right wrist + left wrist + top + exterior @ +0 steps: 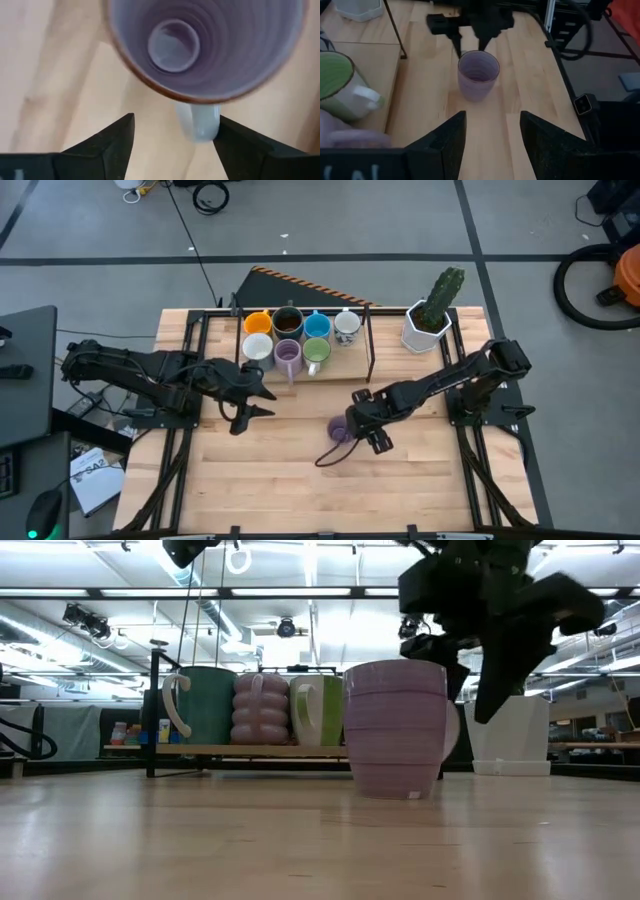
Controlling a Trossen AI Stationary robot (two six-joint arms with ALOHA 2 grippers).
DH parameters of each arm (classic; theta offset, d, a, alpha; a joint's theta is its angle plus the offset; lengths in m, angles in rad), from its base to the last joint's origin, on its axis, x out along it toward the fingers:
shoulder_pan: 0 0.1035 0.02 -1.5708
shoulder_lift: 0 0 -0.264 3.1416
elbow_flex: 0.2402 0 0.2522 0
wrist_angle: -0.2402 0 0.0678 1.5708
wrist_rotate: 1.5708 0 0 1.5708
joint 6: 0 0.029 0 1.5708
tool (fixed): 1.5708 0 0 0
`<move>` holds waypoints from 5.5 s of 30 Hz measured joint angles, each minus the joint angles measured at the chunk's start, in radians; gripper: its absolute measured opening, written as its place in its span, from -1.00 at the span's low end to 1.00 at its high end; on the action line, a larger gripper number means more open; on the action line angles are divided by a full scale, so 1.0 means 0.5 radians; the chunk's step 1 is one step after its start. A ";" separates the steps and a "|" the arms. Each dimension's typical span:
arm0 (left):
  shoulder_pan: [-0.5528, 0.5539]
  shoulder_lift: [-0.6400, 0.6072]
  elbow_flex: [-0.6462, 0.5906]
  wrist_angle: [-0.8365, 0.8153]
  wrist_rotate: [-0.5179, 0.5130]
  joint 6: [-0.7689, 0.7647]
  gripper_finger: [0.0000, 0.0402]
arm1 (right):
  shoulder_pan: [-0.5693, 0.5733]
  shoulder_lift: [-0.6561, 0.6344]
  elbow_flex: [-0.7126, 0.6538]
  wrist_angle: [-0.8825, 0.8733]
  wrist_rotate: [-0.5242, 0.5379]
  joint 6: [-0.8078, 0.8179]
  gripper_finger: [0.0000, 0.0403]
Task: Place coffee mugs
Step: Put the purple and white mug on the shelf
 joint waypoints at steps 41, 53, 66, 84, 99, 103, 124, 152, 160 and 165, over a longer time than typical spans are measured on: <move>-0.011 0.000 0.000 0.033 -0.059 -0.074 -0.04 | 0.630 -0.005 0.224 0.278 0.447 1.508 0.21; -0.010 0.001 0.000 0.043 -0.059 -0.075 -0.04 | 0.682 0.225 0.648 0.000 0.726 1.126 0.20; -0.011 0.000 0.000 0.036 -0.059 -0.103 -0.04 | 0.528 0.795 1.439 -0.815 0.531 1.248 0.11; -0.011 0.000 0.000 -0.043 -0.059 -0.098 -0.04 | 0.401 0.913 1.433 -0.932 0.367 1.274 -0.20; -0.011 0.001 0.000 -0.044 -0.059 -0.098 -0.04 | 0.368 0.913 1.433 -0.920 0.240 1.321 -0.81; -0.011 0.000 0.000 -0.039 -0.059 -0.097 -0.04 | 0.356 0.913 1.431 -0.927 0.233 1.298 -0.90; -0.011 -0.031 0.000 -0.121 -0.061 -0.044 -0.04 | 0.031 0.778 1.433 -1.173 0.311 0.994 -0.87; -0.011 -0.241 0.002 -0.146 -0.269 0.043 -0.04 | -0.629 0.591 1.435 -1.138 0.260 0.602 -0.86; -0.011 -0.241 0.002 -0.147 -0.269 0.048 -0.04 | -0.838 0.592 1.435 -1.094 0.121 0.483 -0.86; -0.011 -0.241 0.002 -0.176 -0.269 0.047 -0.04 | -0.911 0.594 1.435 -1.097 0.014 0.472 -0.86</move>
